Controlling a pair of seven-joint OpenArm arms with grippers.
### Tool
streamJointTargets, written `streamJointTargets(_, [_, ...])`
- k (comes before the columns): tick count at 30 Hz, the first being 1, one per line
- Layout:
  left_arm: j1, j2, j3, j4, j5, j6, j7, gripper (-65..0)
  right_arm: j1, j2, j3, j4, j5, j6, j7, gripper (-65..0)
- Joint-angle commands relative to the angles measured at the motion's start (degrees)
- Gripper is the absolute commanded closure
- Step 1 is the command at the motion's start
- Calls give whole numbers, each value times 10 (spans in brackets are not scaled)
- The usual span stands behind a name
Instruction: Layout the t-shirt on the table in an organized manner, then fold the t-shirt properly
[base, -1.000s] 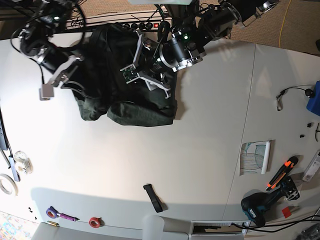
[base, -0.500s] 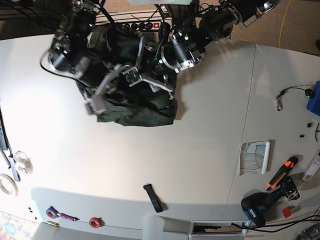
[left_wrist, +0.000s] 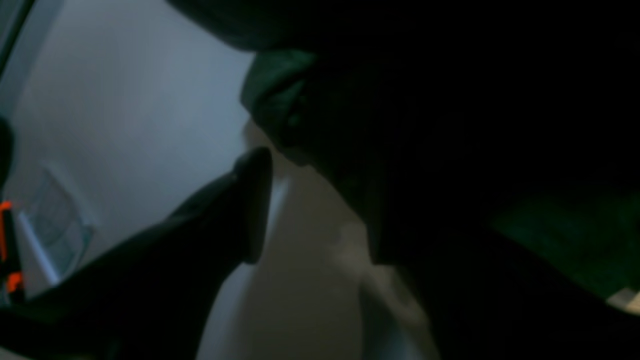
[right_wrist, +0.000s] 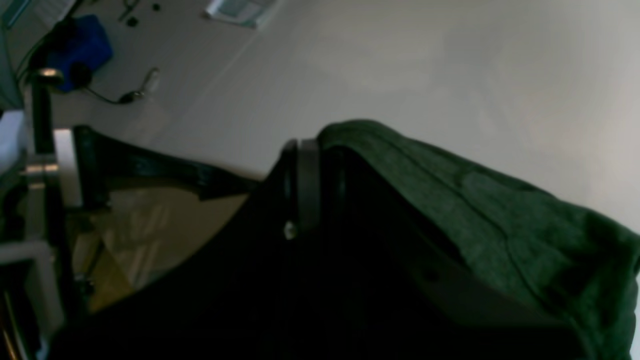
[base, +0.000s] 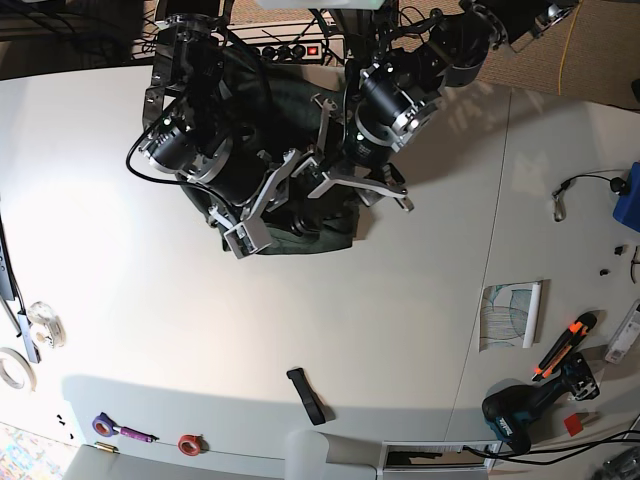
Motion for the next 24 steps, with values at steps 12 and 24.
streamJointTargets(12, [17, -32, 3, 28, 92, 46, 6, -238, 2, -1, -4, -15, -50, -19, -7, 0])
streamJointTargets(24, [18, -33, 3, 28, 120, 45, 38, -238, 1, -1, -18, -25, -43, -20, -24, 0])
